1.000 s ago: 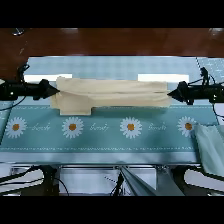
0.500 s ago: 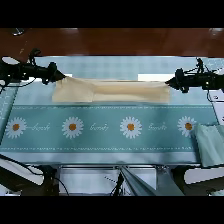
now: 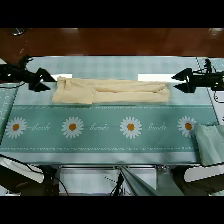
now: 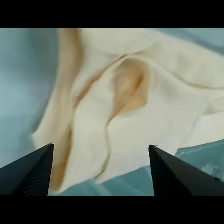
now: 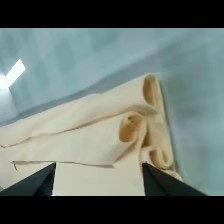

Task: Fold the shirts.

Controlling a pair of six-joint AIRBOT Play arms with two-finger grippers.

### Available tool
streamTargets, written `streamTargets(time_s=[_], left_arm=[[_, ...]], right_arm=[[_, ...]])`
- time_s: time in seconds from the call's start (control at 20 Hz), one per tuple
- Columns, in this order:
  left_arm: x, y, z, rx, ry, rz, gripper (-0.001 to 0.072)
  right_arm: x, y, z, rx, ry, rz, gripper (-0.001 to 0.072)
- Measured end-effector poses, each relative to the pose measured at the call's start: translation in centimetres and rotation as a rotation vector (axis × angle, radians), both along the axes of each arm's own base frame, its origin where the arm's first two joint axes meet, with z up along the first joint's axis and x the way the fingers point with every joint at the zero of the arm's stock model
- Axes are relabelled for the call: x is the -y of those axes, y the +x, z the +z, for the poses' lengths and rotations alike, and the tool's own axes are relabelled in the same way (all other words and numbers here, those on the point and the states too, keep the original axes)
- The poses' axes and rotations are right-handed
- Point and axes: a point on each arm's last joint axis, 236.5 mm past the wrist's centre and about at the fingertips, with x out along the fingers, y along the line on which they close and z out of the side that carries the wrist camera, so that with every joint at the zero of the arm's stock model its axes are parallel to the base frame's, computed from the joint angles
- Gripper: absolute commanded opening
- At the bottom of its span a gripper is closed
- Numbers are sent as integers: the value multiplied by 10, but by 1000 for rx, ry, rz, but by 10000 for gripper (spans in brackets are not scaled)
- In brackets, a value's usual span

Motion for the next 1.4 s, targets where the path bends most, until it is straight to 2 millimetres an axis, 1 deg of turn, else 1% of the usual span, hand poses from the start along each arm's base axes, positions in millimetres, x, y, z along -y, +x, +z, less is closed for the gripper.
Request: streamTargets(time_s=[0.05, 0.1, 0.15, 0.25, 0.35, 0.5, 0.6, 0.7, 0.75, 0.8, 0.85, 0.9, 0.95, 1.05, 1.15, 1.3, 1.4], left_arm=[[-15, -14, 2, -21, 36, 6, 703], [-24, -23, 6, -21, 58, 24, 703], [-29, -30, 13, 1, 72, 42, 703], [-30, -36, 25, 81, 87, 78, 703], [-13, -43, 40, 161, 60, 85, 703], [17, -51, 49, 237, 28, 64, 703], [41, -56, 50, 257, 5, 22, 703], [64, -56, 49, 276, 1, -21, 703], [74, -56, 49, 287, 0, -41, 702], [86, -55, 49, 297, -1, -61, 700], [96, -54, 48, 305, 2, -82, 680], [107, -55, 48, 313, 0, -106, 339], [117, -55, 47, 318, 0, -125, 35], [139, -58, 46, 324, -8, -173, 23], [161, -58, 48, 339, -26, -203, 22], [200, -57, 53, 381, -25, -262, 21], [228, -54, 53, 404, 14, -305, 21]], right_arm=[[9, -6, -2, -13, -21, 2, 623], [16, -12, -8, -34, -49, 8, 623], [19, -19, -13, -59, -65, 18, 623], [24, -27, -26, -96, -89, 22, 623], [21, -27, -36, -112, -92, 25, 622], [5, -23, -50, -124, -72, 50, 622], [-13, -20, -57, -122, -46, 83, 623], [-34, -17, -60, -118, -17, 116, 619], [-44, -17, -62, -116, -12, 137, 559], [-51, -16, -64, -114, -11, 151, 268], [-55, -18, -68, -119, -23, 169, 32], [-59, -19, -69, -122, -24, 181, 28], [-64, -20, -64, -116, -10, 193, 28], [-67, -26, -51, -106, -18, 229, 27], [-64, -36, -29, -82, -63, 268, 27], [-56, -60, 13, -27, -171, 295, 27], [-55, -82, 44, 24, -238, 296, 28]])
